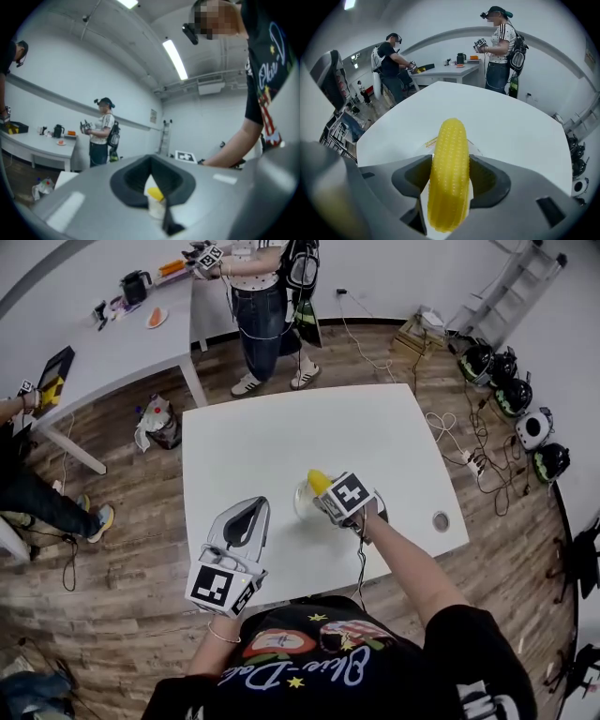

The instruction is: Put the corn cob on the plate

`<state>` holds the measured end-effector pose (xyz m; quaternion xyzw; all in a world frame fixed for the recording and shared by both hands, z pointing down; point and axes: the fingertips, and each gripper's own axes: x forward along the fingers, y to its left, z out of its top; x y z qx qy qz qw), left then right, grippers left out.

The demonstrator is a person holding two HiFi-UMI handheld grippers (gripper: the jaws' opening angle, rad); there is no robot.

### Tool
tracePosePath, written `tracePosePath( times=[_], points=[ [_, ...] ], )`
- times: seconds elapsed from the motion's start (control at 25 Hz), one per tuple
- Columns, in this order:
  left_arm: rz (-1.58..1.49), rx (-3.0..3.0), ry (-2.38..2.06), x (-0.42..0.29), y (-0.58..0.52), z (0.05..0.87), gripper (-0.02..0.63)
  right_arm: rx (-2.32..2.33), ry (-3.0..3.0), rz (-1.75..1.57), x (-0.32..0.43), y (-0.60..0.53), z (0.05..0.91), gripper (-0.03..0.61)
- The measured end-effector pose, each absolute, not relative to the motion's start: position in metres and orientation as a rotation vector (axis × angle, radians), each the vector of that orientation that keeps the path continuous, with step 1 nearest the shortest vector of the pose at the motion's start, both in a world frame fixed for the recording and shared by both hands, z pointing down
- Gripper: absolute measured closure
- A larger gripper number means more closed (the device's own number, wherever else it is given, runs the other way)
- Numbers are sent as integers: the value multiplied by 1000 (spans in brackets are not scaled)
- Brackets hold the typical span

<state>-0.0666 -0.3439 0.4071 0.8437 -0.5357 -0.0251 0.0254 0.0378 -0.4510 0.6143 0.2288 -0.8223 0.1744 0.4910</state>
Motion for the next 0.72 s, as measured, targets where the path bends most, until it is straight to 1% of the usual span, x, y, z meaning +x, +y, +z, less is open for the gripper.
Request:
tracePosePath(
  times=[0.24, 0.52, 0.72],
  points=[
    [-75, 2577, -1675, -76, -344, 412, 624, 511, -1981, 447, 26, -446, 634, 324],
    [-66, 2572, -1697, -78, -342, 411, 626, 517, -2020, 419, 29, -442, 637, 322],
    [-81, 2601, -1687, -83, -345, 404, 624, 620, -2172, 404, 25, -449, 631, 321]
  ],
)
